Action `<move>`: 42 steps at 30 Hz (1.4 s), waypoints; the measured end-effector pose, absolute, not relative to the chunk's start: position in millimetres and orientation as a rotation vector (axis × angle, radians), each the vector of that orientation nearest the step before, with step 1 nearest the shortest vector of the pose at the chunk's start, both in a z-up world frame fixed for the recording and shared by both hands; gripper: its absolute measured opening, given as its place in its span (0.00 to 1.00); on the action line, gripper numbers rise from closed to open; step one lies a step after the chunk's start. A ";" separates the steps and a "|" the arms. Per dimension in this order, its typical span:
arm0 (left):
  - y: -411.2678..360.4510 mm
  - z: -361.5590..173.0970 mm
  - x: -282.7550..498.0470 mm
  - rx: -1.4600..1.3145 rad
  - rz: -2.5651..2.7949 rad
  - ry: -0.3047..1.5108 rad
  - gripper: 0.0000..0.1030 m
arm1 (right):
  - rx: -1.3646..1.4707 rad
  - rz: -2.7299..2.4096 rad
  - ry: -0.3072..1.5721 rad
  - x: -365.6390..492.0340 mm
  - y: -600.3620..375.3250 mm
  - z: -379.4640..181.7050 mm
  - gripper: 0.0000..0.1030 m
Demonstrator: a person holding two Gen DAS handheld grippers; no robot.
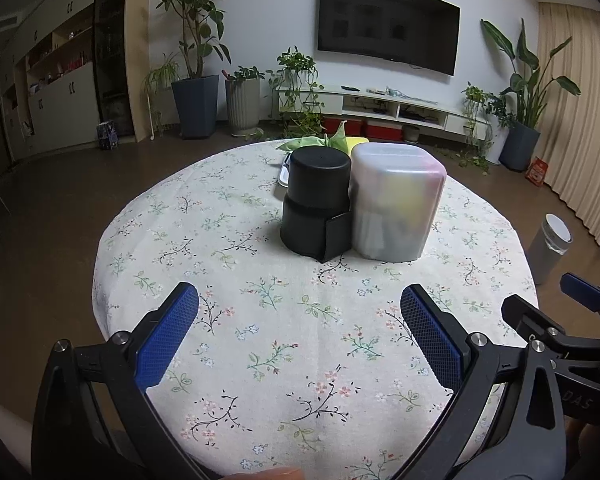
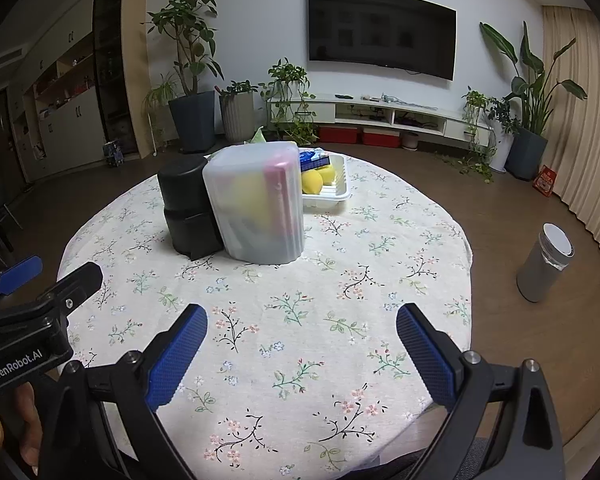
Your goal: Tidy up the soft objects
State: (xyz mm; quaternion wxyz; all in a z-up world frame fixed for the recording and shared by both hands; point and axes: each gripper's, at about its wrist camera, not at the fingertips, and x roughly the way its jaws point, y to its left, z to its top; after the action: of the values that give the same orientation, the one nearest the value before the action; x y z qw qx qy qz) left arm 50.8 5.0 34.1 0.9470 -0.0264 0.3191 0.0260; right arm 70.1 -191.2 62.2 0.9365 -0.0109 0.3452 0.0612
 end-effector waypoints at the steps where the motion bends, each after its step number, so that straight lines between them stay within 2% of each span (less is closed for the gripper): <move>1: 5.1 33.8 51.0 -0.054 0.053 0.651 1.00 | -0.023 0.125 0.705 70.0 -190.6 62.3 0.95; 42: -1.7 30.8 54.3 -0.023 0.038 0.655 1.00 | -0.022 0.125 0.715 72.8 -193.8 57.1 0.95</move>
State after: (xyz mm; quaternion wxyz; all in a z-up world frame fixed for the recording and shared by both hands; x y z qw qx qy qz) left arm 54.3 -1.7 30.8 0.9466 -0.0111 0.3216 0.0187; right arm 72.8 -193.8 57.1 0.9349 -0.0107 0.3496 0.0609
